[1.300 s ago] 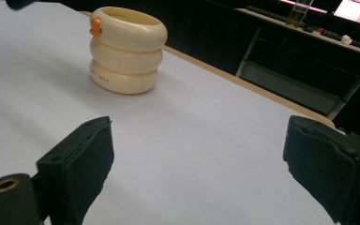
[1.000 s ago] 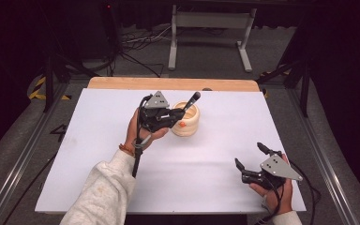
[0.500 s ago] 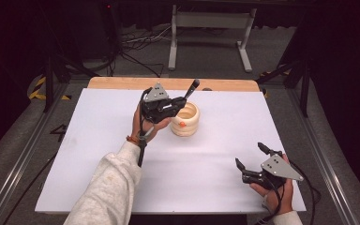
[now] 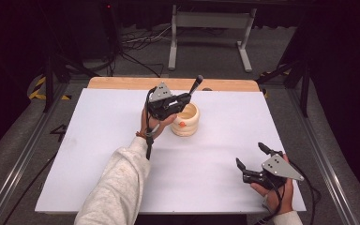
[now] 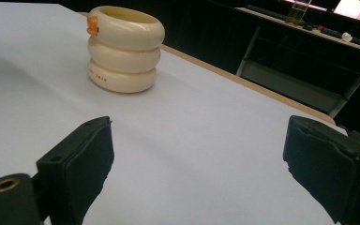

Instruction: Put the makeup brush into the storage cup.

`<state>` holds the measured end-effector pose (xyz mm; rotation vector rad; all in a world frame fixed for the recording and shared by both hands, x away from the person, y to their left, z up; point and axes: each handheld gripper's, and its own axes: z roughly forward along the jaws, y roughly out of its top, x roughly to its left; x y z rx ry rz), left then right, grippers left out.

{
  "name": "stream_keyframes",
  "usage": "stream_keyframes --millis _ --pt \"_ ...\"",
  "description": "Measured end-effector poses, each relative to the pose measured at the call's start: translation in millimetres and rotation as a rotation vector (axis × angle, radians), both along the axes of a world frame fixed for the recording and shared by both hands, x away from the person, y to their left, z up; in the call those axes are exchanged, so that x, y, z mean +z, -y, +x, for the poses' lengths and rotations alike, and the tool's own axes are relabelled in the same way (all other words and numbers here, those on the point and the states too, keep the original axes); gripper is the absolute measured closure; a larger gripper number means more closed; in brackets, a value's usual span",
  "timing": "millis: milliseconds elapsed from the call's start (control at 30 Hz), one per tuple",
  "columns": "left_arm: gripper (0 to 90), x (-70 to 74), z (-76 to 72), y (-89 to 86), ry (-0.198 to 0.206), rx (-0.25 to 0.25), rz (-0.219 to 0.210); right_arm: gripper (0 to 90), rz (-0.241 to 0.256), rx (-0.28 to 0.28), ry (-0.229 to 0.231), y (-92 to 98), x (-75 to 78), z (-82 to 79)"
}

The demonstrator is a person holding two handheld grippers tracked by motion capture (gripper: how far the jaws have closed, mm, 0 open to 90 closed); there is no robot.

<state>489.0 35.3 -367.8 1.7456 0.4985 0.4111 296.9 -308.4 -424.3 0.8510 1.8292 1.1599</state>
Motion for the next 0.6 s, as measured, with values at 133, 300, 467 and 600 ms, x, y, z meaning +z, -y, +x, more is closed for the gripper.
stream_keyframes --millis 133,300,467,600 --pt "79.1 -6.4 4.7 1.3 0.007 -0.011 -0.009 9.6 -0.002 0.003 -0.004 -0.2 -0.9 0.6" --pt "79.1 -11.2 7.5 3.6 0.013 -0.018 -0.017 9.6 -0.008 0.001 -0.007 -0.4 -1.5 0.9" --pt "79.1 -16.3 9.8 6.6 0.021 -0.021 0.003 9.6 -0.009 -0.001 -0.009 -0.2 -1.9 1.3" --pt "79.1 -18.1 9.7 6.2 0.026 -0.034 -0.005 9.6 -0.013 0.0 -0.012 -0.1 -2.5 1.5"
